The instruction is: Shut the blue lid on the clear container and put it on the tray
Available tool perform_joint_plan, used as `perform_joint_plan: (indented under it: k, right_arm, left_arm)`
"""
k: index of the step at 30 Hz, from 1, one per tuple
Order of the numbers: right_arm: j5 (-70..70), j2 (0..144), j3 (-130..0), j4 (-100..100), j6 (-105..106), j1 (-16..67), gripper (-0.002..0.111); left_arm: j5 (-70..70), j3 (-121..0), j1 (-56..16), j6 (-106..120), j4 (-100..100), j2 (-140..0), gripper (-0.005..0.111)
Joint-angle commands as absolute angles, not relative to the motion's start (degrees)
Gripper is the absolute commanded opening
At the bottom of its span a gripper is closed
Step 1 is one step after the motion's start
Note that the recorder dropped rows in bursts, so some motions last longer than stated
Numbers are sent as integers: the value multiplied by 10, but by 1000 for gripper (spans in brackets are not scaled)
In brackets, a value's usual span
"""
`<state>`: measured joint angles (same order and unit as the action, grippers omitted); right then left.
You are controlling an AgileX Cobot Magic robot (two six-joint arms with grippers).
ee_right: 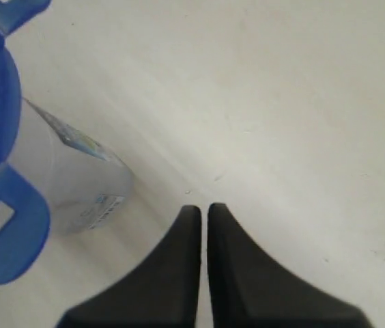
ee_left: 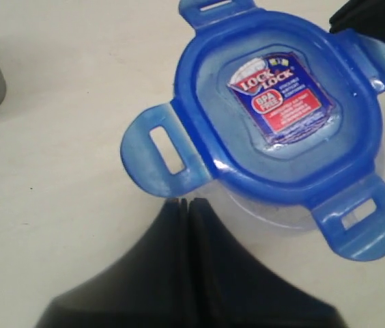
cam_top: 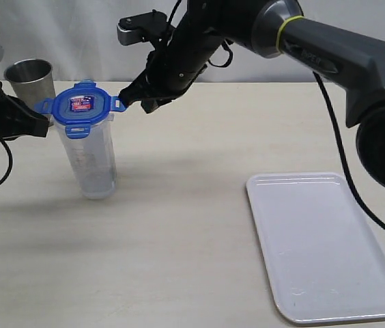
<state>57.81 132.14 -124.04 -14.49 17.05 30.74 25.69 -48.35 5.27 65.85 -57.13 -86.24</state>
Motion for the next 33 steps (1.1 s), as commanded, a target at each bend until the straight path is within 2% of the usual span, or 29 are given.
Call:
perform_joint_plan:
  k: [1, 10, 33]
  right_arm:
    - [574, 1284, -1242, -122, 159, 307, 4]
    - [553, 1275, -1242, -251, 205, 308, 4]
    - [588, 1310, -1242, -262, 207, 308, 4]
  left_arm:
    - [258, -488, 53, 659, -577, -858, 0]
    - [264, -488, 53, 659, -577, -858, 0]
    - [260, -488, 53, 659, -577, -858, 0]
